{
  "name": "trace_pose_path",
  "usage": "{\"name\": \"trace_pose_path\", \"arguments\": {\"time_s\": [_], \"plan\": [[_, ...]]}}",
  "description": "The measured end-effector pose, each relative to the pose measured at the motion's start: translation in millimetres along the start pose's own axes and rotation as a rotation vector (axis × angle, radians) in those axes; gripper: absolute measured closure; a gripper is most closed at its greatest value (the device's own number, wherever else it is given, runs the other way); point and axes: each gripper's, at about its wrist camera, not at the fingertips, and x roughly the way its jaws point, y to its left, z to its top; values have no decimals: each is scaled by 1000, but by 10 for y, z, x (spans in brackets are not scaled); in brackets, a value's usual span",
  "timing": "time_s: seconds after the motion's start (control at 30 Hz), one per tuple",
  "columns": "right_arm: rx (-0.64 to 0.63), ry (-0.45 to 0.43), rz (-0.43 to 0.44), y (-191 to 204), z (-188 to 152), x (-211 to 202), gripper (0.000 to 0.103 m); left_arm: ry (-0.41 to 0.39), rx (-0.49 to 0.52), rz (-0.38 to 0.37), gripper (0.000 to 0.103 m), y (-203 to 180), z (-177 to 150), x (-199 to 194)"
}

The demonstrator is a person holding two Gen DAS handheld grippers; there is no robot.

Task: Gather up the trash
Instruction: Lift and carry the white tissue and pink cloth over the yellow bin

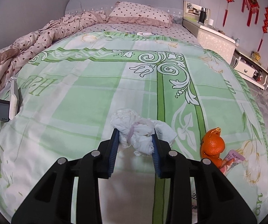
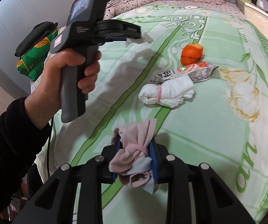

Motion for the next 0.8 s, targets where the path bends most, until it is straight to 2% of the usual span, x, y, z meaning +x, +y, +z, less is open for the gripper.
{"name": "trace_pose_path", "arguments": {"time_s": [0.23,0.53,0.8], "plan": [[46,-75,-25,-14,-49,-428,77,-42,24,-22,72,-106,-39,-565],[91,-203,-57,-10,-127,-1121,77,-107,83,-64,72,-277,-271,-1428],[113,-318,-88,27,-136,-1732,77,-122,114,-114,72,-501,-435,-1968]]}}
